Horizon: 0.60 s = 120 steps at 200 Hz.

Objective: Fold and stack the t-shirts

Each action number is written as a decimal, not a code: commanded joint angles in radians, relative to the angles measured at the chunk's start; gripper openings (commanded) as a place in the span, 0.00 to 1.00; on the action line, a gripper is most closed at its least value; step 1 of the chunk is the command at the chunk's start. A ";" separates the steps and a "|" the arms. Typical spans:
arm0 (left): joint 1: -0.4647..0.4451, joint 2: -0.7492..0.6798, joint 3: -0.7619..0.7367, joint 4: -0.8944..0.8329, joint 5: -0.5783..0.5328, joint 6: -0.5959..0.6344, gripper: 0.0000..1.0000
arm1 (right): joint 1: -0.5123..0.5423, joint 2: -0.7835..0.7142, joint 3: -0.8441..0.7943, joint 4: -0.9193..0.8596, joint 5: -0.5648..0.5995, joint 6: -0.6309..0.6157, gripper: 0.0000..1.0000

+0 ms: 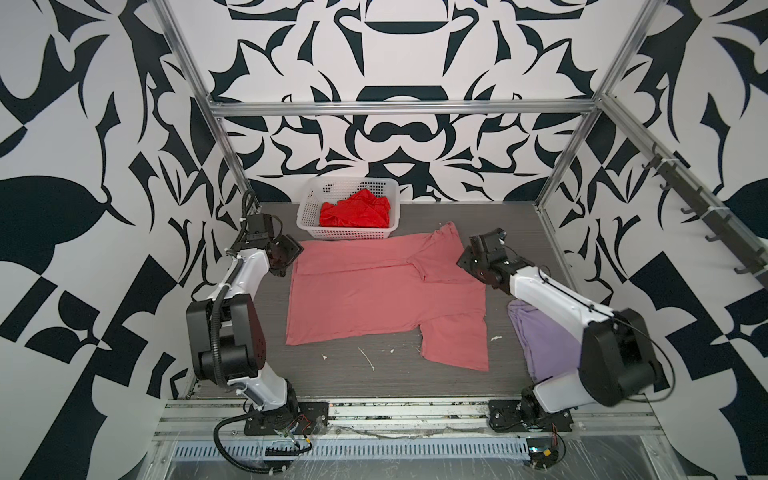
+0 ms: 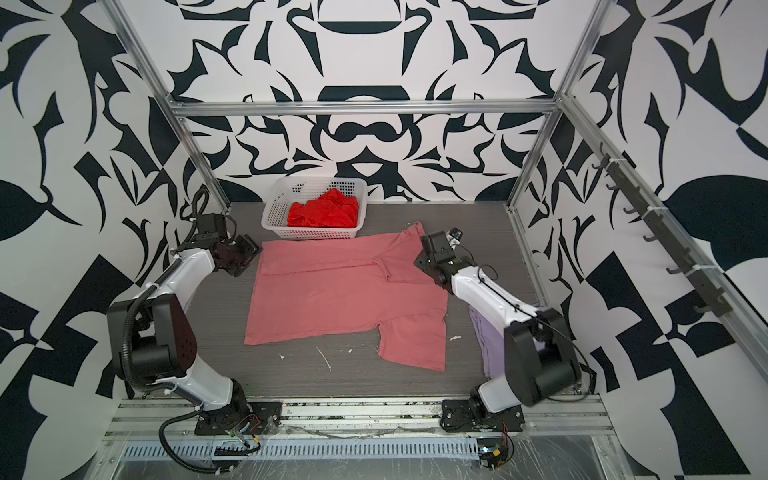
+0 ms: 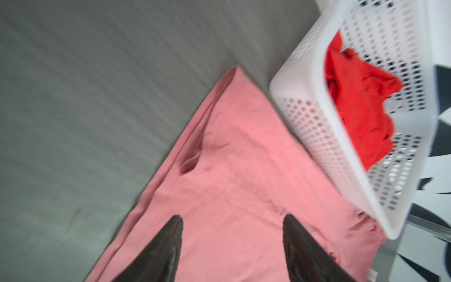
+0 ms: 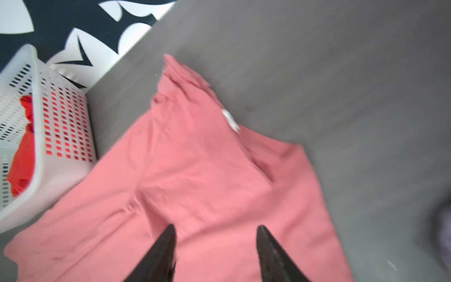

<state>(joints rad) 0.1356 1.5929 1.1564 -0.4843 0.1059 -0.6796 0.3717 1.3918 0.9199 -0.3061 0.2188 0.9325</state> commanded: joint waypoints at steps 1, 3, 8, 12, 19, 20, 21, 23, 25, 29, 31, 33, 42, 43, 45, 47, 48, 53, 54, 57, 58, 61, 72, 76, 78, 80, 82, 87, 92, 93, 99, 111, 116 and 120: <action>0.008 -0.053 -0.097 -0.214 -0.100 0.038 0.72 | 0.019 -0.145 -0.124 -0.101 0.053 0.105 0.64; 0.008 -0.062 -0.106 -0.217 -0.105 0.038 0.73 | 0.022 -0.157 -0.133 -0.106 0.053 0.108 0.64; 0.012 -0.083 -0.133 -0.224 -0.109 0.037 0.73 | 0.025 -0.183 -0.152 -0.122 0.052 0.114 0.64; 0.014 -0.100 -0.151 -0.229 -0.110 0.033 0.74 | 0.027 -0.201 -0.164 -0.136 0.053 0.118 0.65; 0.016 -0.125 -0.181 -0.241 -0.107 0.028 0.74 | 0.030 -0.224 -0.180 -0.164 0.051 0.128 0.65; 0.016 -0.127 -0.185 -0.243 -0.105 0.028 0.74 | 0.031 -0.228 -0.182 -0.167 0.051 0.128 0.65; 0.017 -0.131 -0.189 -0.245 -0.104 0.028 0.74 | 0.032 -0.230 -0.184 -0.169 0.050 0.129 0.65; 0.018 -0.135 -0.194 -0.249 -0.101 0.027 0.74 | 0.033 -0.235 -0.188 -0.176 0.050 0.132 0.65; 0.017 -0.140 -0.200 -0.255 -0.100 0.027 0.75 | 0.034 -0.240 -0.191 -0.185 0.050 0.135 0.65; 0.017 -0.149 -0.209 -0.269 -0.097 0.026 0.75 | 0.036 -0.246 -0.197 -0.198 0.046 0.139 0.65; 0.017 -0.152 -0.213 -0.275 -0.097 0.025 0.75 | 0.038 -0.251 -0.200 -0.204 0.044 0.141 0.65; 0.018 -0.155 -0.218 -0.283 -0.096 0.025 0.75 | 0.039 -0.254 -0.203 -0.211 0.043 0.142 0.65; 0.018 -0.172 -0.235 -0.313 -0.097 0.019 0.75 | 0.045 -0.266 -0.211 -0.242 0.038 0.151 0.65; 0.018 -0.174 -0.237 -0.316 -0.097 0.019 0.75 | 0.046 -0.268 -0.212 -0.246 0.038 0.152 0.65; 0.018 -0.177 -0.243 -0.320 -0.096 0.017 0.75 | 0.048 -0.271 -0.213 -0.255 0.038 0.154 0.65; 0.017 -0.181 -0.247 -0.324 -0.094 0.016 0.75 | 0.048 -0.274 -0.213 -0.264 0.039 0.157 0.65; 0.017 -0.183 -0.250 -0.325 -0.095 0.015 0.75 | 0.049 -0.275 -0.213 -0.269 0.038 0.157 0.65; 0.017 -0.194 -0.264 -0.326 -0.094 0.008 0.75 | 0.053 -0.281 -0.216 -0.284 0.038 0.163 0.65; 0.018 -0.196 -0.266 -0.326 -0.094 0.007 0.75 | 0.054 -0.283 -0.218 -0.290 0.039 0.165 0.65; 0.018 -0.201 -0.274 -0.349 -0.094 0.003 0.75 | 0.056 -0.287 -0.221 -0.302 0.038 0.170 0.65; 0.018 -0.204 -0.276 -0.352 -0.094 0.002 0.75 | 0.057 -0.289 -0.222 -0.306 0.037 0.171 0.65; 0.018 -0.209 -0.284 -0.358 -0.095 -0.001 0.75 | 0.058 -0.295 -0.225 -0.316 0.036 0.176 0.65; 0.016 -0.223 -0.312 -0.374 -0.098 -0.012 0.75 | 0.064 -0.320 -0.248 -0.333 0.024 0.192 0.65; 0.017 -0.225 -0.318 -0.380 -0.099 -0.017 0.75 | 0.065 -0.330 -0.259 -0.338 0.014 0.202 0.65; 0.017 -0.227 -0.323 -0.383 -0.101 -0.019 0.75 | 0.066 -0.335 -0.263 -0.339 0.009 0.207 0.65; 0.017 -0.227 -0.326 -0.386 -0.104 -0.022 0.74 | 0.066 -0.341 -0.270 -0.339 0.004 0.210 0.65; 0.017 -0.227 -0.330 -0.391 -0.105 -0.025 0.74 | 0.067 -0.347 -0.278 -0.340 -0.001 0.214 0.65; 0.016 -0.229 -0.336 -0.400 -0.115 -0.034 0.74 | 0.069 -0.363 -0.295 -0.339 -0.015 0.225 0.65; 0.017 -0.231 -0.343 -0.407 -0.119 -0.041 0.74 | 0.072 -0.379 -0.312 -0.336 -0.044 0.232 0.65; 0.018 -0.231 -0.345 -0.407 -0.119 -0.042 0.74 | 0.073 -0.382 -0.315 -0.335 -0.051 0.233 0.65; 0.018 -0.234 -0.358 -0.404 -0.120 -0.048 0.73 | 0.082 -0.401 -0.334 -0.331 -0.066 0.243 0.65; 0.017 -0.239 -0.392 -0.376 -0.122 -0.060 0.72 | 0.104 -0.431 -0.367 -0.330 -0.072 0.255 0.65; 0.018 -0.238 -0.408 -0.367 -0.119 -0.069 0.72 | 0.111 -0.440 -0.378 -0.328 -0.074 0.259 0.65; 0.018 -0.233 -0.414 -0.365 -0.118 -0.075 0.71 | 0.114 -0.444 -0.386 -0.328 -0.077 0.259 0.65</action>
<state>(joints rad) 0.1505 1.3708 0.7940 -0.8070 0.0063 -0.7063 0.4561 0.9936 0.5762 -0.6003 0.1783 1.1427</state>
